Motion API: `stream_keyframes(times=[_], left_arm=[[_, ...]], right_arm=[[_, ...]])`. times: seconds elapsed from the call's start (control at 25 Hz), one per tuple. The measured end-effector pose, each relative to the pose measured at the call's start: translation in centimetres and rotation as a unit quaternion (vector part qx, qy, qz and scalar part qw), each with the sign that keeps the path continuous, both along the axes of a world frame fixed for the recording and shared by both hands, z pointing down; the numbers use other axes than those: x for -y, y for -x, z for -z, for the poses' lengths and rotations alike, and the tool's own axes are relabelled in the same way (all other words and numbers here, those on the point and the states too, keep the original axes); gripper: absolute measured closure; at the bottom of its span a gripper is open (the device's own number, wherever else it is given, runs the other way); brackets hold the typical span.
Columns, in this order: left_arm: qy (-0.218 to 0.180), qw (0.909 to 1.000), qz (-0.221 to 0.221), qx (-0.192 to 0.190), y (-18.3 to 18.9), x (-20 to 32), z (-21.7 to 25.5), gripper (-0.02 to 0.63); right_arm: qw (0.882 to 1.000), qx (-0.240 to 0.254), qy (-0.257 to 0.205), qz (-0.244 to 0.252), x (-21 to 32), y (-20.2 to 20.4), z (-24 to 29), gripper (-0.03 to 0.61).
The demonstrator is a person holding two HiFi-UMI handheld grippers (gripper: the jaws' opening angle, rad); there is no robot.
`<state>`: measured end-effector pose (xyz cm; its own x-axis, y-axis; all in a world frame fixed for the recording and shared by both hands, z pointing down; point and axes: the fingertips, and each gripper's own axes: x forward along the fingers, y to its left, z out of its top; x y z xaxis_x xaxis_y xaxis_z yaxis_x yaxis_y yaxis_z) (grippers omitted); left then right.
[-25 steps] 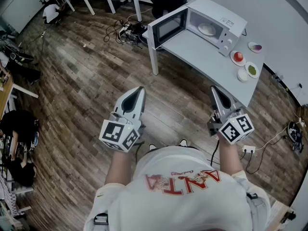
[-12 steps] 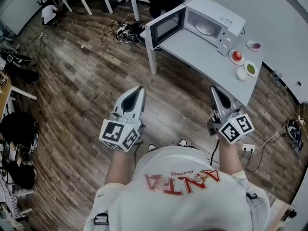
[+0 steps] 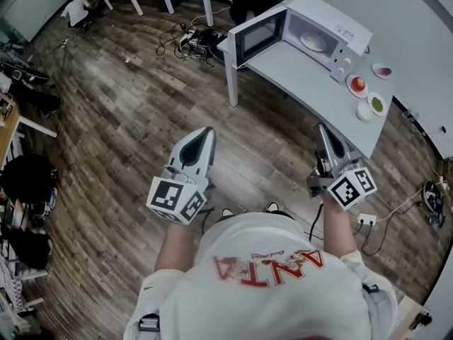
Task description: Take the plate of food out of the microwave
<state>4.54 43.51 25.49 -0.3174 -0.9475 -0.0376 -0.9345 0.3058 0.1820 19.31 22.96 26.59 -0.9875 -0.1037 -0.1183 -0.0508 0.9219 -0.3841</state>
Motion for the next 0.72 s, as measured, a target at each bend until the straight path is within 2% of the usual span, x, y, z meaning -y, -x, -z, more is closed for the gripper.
stream_keyframes(times=[0.16, 0.32, 0.48, 0.72], left_arm=[[-0.002, 0.9999, 0.007, -0.012, 1.6, -3.2, -0.3, 0.604], [-0.001, 0.9998, -0.006, -0.020, 2.7, -5.4, -1.3, 0.604], [-0.006, 0.9988, -0.030, -0.038, 3.5, -4.6, -2.9, 0.604], [-0.005, 0.9979, -0.057, -0.029, 4.4, -1.7, -3.2, 0.604]], right_arm=[[1.000, -0.010, 0.012, 0.003, -2.4, 1.6, -0.7, 0.575], [1.000, -0.019, 0.014, -0.016, -4.3, 1.8, -1.8, 0.575], [0.998, -0.034, 0.020, -0.040, -4.8, 1.3, -3.0, 0.575], [0.997, -0.040, 0.019, -0.069, -2.2, 1.4, -3.3, 0.575]])
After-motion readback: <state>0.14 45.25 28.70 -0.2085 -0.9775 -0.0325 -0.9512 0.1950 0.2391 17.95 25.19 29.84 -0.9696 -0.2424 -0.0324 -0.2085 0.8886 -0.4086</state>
